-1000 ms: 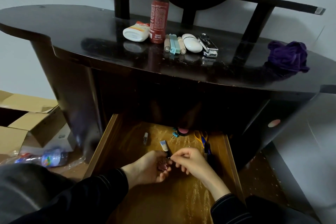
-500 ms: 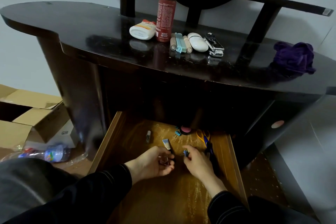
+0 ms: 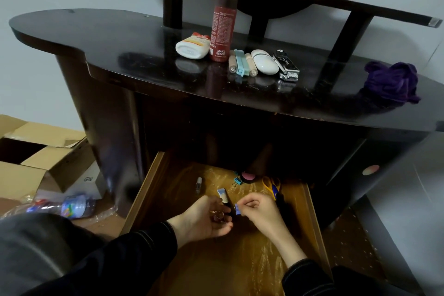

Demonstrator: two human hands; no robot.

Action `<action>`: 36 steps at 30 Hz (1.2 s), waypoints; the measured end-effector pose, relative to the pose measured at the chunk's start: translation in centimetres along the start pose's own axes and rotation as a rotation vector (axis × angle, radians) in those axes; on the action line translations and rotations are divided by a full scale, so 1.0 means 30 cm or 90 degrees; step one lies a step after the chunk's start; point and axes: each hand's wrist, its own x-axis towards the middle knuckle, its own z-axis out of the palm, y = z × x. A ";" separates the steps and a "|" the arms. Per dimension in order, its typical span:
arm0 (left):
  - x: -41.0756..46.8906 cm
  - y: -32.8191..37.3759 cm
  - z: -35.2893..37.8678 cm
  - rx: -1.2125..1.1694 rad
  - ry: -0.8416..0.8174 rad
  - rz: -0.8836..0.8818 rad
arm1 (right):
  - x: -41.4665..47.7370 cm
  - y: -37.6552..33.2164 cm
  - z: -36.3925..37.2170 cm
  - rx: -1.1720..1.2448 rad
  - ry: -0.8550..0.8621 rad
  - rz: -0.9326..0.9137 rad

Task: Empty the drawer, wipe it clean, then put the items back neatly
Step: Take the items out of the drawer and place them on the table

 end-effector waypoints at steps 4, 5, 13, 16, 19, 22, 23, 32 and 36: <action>-0.014 -0.004 0.011 -0.023 -0.006 -0.023 | -0.054 -0.062 0.018 0.148 -0.138 -0.032; -0.017 -0.006 0.013 -0.028 -0.016 -0.030 | -0.062 -0.071 0.025 0.147 -0.176 -0.041; -0.022 -0.002 0.003 0.086 -0.027 -0.027 | -0.011 -0.015 -0.006 0.056 0.035 0.045; -0.019 -0.006 0.000 0.103 -0.027 -0.029 | 0.021 0.049 -0.035 -0.198 0.139 0.094; -0.016 -0.011 -0.002 0.110 -0.027 -0.030 | 0.050 0.094 -0.025 -0.199 0.117 0.095; -0.022 -0.009 0.003 0.111 -0.030 -0.039 | 0.076 0.118 0.004 -0.255 0.064 0.066; -0.025 -0.009 0.006 0.114 -0.032 -0.043 | 0.081 0.123 0.013 -0.284 0.060 0.060; -0.036 -0.005 0.015 0.105 -0.027 -0.044 | 0.088 0.114 0.027 -0.218 0.109 0.076; -0.034 -0.002 0.016 0.092 -0.012 -0.041 | 0.081 0.083 0.015 -0.185 0.091 0.068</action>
